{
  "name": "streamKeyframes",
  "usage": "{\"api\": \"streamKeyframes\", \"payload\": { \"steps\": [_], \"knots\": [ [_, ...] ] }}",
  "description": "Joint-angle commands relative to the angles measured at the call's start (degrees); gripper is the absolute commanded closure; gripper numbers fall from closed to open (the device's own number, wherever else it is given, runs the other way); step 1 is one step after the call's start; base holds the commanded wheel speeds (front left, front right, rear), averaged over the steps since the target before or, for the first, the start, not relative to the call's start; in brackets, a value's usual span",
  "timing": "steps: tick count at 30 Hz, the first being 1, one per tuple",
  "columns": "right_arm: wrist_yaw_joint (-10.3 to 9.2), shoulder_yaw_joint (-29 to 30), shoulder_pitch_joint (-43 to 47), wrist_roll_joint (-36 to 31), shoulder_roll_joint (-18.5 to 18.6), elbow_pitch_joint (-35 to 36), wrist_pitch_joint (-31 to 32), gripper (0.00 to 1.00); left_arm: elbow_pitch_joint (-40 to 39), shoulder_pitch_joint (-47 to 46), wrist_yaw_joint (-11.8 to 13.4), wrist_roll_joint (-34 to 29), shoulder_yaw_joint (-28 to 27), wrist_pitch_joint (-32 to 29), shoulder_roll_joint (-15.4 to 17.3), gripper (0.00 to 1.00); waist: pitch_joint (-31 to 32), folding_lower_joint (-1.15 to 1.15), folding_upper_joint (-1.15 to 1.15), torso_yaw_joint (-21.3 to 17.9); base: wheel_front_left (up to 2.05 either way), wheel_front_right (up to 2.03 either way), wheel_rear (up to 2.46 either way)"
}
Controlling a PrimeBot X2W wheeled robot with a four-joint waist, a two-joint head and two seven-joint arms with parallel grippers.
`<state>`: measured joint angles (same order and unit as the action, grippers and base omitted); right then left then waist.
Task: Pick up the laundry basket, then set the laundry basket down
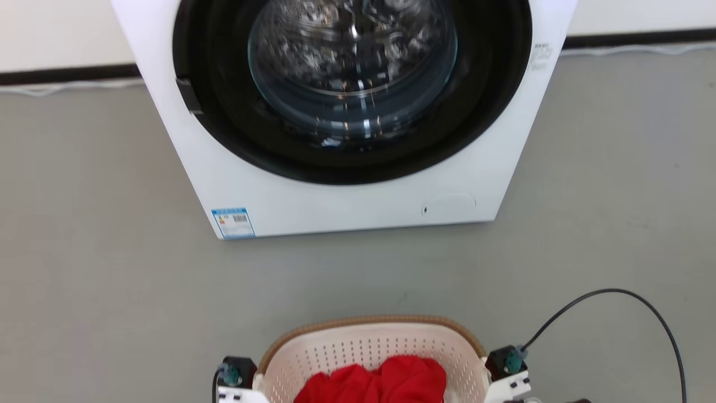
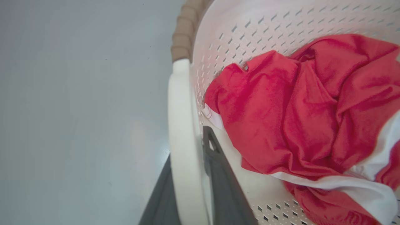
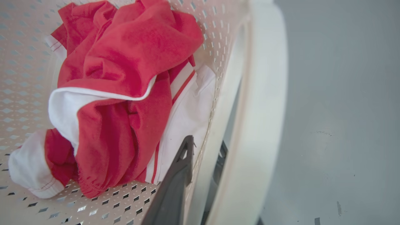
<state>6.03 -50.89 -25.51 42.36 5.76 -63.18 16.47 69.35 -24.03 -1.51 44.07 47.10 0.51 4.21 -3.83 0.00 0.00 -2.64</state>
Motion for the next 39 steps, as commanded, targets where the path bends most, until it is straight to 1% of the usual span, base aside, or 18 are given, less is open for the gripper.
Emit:
{"api": "streamKeyframes", "payload": {
  "steps": [1,7,19,39],
  "knots": [
    [1.46,-1.4,-0.2,0.3,-2.9,2.7,-0.6,1.0,-2.1,-0.2,-0.9,0.5,-0.2,0.0,-1.3,1.0,2.1,0.0,0.0,0.4,0.0,0.0,0.0],
    [1.46,-2.8,0.9,1.9,-2.9,3.3,0.8,1.0,-2.2,1.4,-0.2,2.2,1.1,-0.4,-1.3,1.0,3.9,0.0,0.0,0.2,0.0,0.0,0.0],
    [1.46,-5.2,2.4,4.4,-2.9,4.3,2.4,1.0,-1.8,2.5,-0.3,4.5,3.8,-2.2,-1.3,1.0,6.3,0.0,0.0,-1.0,0.0,0.0,0.0],
    [1.46,-7.2,1.6,6.7,-2.9,3.5,1.9,1.0,-0.9,2.1,-0.1,6.7,6.4,-2.3,-1.3,1.0,6.6,0.0,0.0,-1.7,0.0,0.0,0.0]
  ]
}}
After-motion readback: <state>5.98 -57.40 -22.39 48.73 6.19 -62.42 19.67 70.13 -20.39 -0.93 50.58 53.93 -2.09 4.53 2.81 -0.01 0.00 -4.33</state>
